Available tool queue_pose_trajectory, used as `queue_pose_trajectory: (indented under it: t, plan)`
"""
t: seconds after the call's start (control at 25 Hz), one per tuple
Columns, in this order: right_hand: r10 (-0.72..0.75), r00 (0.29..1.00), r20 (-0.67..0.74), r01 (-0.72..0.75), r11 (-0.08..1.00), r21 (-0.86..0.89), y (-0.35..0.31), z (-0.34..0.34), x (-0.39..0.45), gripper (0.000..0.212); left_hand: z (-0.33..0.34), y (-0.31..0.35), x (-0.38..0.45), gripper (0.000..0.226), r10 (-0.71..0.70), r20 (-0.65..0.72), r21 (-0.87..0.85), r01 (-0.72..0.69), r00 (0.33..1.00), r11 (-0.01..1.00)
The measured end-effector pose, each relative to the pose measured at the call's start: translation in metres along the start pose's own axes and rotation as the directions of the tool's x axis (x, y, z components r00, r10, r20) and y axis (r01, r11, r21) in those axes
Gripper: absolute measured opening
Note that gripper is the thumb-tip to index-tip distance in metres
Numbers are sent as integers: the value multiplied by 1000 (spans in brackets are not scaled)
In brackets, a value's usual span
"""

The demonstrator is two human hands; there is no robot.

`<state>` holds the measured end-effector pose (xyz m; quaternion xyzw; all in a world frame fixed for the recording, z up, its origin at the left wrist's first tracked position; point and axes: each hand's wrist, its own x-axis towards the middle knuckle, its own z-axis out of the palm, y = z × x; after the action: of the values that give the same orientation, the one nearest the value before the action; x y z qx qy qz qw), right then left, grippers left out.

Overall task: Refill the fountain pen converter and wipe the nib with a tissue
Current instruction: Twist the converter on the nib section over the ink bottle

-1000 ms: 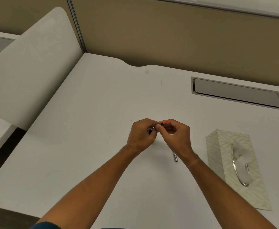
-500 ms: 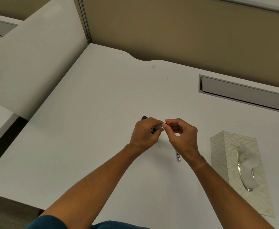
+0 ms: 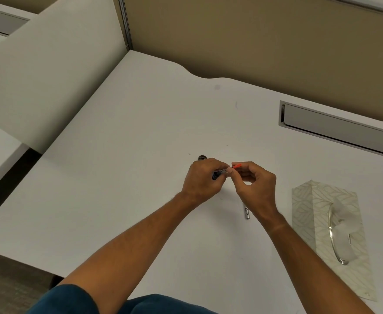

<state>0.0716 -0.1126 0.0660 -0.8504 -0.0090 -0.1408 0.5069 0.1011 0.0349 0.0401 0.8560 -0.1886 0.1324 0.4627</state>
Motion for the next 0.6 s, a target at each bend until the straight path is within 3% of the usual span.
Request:
queue_pose_trajectory:
  t: [0.6]
  plan:
    - [-29, 999, 13, 30, 999, -32, 1, 3, 0, 13, -3, -2, -1, 18, -67, 25, 80, 65, 997, 995]
